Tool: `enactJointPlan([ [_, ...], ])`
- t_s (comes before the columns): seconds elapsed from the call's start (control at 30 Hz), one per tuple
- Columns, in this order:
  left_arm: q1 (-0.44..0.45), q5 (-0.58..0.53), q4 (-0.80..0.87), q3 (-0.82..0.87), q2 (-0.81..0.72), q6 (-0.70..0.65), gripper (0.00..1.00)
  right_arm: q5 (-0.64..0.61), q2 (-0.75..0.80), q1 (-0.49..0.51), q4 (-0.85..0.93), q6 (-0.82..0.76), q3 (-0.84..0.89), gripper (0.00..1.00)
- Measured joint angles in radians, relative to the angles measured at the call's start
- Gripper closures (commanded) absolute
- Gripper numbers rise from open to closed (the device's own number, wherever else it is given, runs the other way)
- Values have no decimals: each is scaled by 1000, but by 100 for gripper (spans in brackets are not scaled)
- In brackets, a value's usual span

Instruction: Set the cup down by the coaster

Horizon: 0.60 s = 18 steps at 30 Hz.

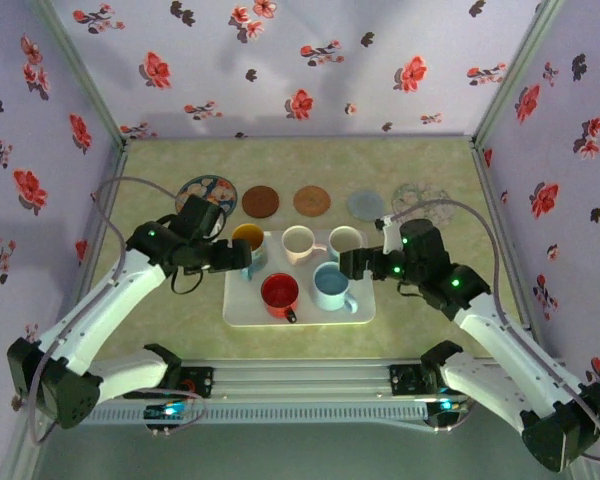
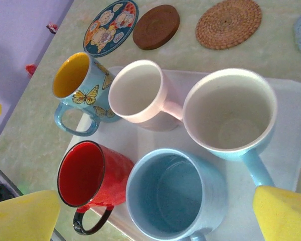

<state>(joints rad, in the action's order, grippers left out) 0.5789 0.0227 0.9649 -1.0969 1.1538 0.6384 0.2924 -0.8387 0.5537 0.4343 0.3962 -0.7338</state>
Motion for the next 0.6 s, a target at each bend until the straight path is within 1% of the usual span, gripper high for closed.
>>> enactJointPlan([
  [0.1,0,16,-34,14,27,7,10,0,0,15,-19,10,3,0],
  [0.23,2,42,-68,20,85,7,16,-8,0,17,-48,27,10,0],
  [0.33,2,63,-88,20,138,6,18,-15,1,17,-70,46,24,0],
  [0.4,3,71,-96,20,172,3,18,-23,1,19,-80,61,32,0],
  [0.53,4,75,-96,13,252,-13,24,-39,3,27,-95,77,47,0],
  [0.6,4,75,-96,7,282,-22,24,-47,6,27,-97,81,52,0],
])
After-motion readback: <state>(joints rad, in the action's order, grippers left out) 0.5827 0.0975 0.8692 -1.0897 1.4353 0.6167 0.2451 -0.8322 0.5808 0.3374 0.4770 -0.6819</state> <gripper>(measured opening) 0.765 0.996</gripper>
